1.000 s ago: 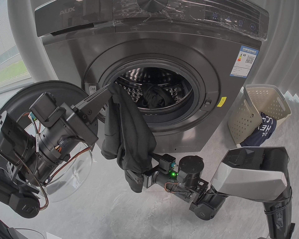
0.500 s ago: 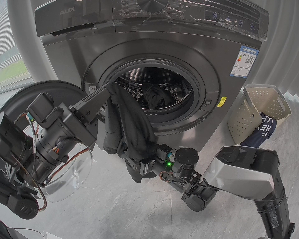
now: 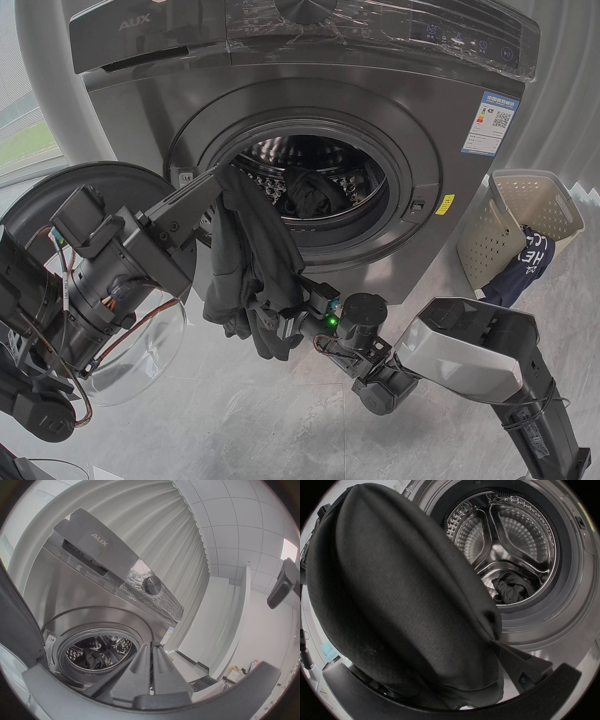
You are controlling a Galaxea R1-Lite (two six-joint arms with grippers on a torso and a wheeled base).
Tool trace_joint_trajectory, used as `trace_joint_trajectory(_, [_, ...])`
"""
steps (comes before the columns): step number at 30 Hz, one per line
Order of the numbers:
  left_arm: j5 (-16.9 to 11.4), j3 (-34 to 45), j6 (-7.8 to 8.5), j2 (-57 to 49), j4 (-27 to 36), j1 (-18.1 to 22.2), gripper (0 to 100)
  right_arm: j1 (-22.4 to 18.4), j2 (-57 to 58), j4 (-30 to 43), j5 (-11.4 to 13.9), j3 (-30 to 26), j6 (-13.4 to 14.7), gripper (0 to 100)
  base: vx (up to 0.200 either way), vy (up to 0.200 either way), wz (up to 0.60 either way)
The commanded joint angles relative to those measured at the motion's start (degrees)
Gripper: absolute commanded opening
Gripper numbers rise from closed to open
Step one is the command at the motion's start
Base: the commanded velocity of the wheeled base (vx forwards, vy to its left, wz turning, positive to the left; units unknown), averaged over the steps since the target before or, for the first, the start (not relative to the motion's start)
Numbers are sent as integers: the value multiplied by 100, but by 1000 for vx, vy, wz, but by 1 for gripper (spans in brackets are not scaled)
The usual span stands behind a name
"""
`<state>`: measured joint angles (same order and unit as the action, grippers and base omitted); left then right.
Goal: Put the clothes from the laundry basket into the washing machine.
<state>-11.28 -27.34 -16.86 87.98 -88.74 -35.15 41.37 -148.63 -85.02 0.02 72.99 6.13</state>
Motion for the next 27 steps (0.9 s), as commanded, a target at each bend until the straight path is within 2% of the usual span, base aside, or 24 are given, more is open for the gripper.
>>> trace_joint_trajectory(1, [3, -8, -10, -9, -3, -19, 0, -24, -237, 3, 6, 243, 2, 100, 0, 0, 0])
trace_joint_trajectory(18, [3, 1, -10, 0, -3, -19, 0, 327, -377, -6, 24, 392, -7, 100, 0, 0, 0])
trace_joint_trajectory(19, [3, 1, -2, 0, -3, -19, 0, 336, -421, -6, 24, 410, -7, 0, 0, 0, 0])
trace_joint_trajectory(27, [11, -25, -19, -9, -3, -19, 0, 222, -457, -68, -20, 594, 2, 0, 0, 0, 0])
